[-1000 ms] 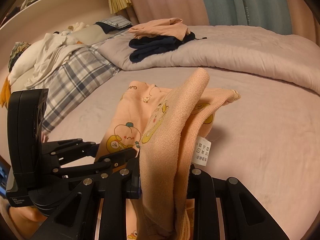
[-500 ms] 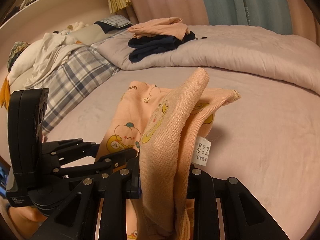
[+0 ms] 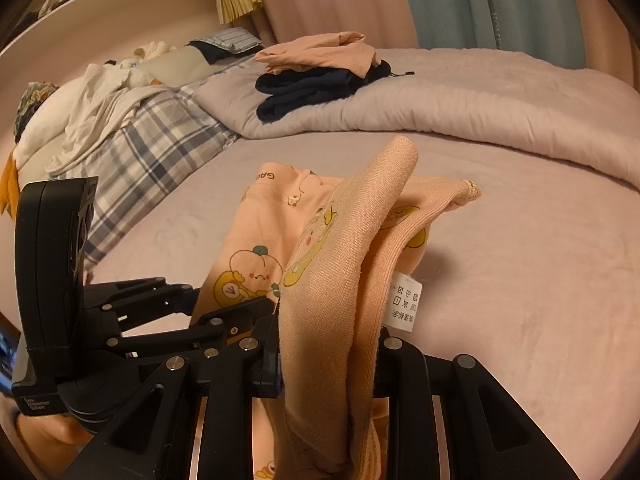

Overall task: Fold small clothes
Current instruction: 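Hold the folded peach shirt raised above the bed with both grippers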

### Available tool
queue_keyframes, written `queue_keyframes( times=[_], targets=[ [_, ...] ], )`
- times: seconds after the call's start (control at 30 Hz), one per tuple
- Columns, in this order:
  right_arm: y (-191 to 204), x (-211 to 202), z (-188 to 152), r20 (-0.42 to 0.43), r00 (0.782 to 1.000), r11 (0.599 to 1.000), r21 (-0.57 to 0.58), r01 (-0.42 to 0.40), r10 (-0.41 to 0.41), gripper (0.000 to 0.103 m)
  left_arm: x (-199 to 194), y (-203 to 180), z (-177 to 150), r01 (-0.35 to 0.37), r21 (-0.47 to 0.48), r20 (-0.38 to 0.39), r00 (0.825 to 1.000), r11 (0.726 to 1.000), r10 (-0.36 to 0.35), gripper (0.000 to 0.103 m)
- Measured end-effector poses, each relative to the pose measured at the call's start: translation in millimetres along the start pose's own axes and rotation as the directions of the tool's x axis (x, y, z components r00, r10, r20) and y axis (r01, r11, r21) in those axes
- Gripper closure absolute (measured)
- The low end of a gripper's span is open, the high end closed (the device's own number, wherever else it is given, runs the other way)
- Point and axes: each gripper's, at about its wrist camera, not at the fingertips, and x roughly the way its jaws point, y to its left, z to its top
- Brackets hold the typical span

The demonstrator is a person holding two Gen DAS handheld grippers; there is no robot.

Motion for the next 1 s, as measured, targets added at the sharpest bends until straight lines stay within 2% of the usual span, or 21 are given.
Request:
queue_keyframes(
  times=[1.0],
  targets=[
    [1, 9, 3, -0.026, 1.0, 1.0, -0.002, 0.005, -0.005, 0.075, 12, 6, 0, 0.0, -0.005, -0.025, 1.0, 1.0, 0.0, 0.078]
  ],
)
